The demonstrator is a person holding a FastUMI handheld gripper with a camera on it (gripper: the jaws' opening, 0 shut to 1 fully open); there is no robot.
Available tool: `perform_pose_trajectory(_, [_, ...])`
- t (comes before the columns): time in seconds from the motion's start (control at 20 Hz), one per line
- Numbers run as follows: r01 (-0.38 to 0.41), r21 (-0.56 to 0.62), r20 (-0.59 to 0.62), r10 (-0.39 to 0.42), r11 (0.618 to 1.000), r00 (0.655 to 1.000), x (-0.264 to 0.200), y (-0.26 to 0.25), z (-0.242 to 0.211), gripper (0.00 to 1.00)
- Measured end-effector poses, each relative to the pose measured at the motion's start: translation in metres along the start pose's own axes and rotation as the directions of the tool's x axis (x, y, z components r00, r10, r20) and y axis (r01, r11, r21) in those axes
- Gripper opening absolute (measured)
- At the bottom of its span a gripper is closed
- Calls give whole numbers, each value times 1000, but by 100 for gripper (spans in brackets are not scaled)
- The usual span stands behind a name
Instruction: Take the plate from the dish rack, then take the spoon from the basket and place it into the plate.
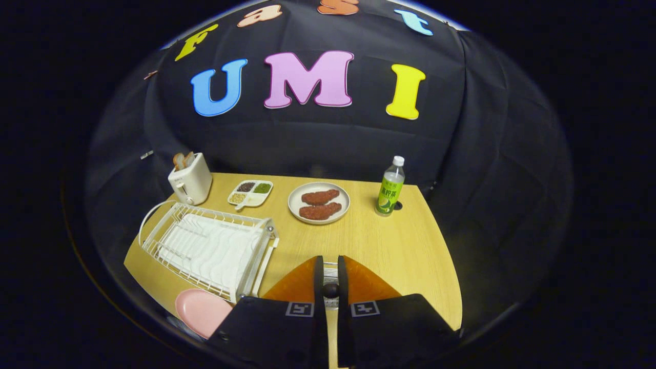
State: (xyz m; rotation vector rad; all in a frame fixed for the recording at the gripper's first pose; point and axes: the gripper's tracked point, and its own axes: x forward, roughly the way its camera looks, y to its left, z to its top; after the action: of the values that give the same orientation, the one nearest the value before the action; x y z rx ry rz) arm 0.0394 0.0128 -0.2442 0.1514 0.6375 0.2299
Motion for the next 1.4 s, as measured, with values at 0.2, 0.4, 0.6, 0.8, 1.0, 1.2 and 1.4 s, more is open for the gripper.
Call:
perform_pose_trajectory(0.2, [-54,-33,62,56,998,996,-37,34,41,11])
perform_pose_trajectory(0.4, [-172,-27,39,173,985,984,-65,91,39,11])
perform_pose_trajectory(0.6, [-279,-29,-49,277,960,960,-77,150,-1,11])
perform_pose_trajectory(0.8, [-363,-12,-128,359,932,925,-78,199,-49,11])
perform_pose_trajectory(1.0, [-429,-23,-181,418,903,890,-57,238,-94,11])
perform_pose_trajectory(1.2, [-502,-17,-192,490,865,850,-38,273,-127,11])
perform_pose_trajectory(1.4, [-553,-88,-176,534,828,827,-42,291,-143,11])
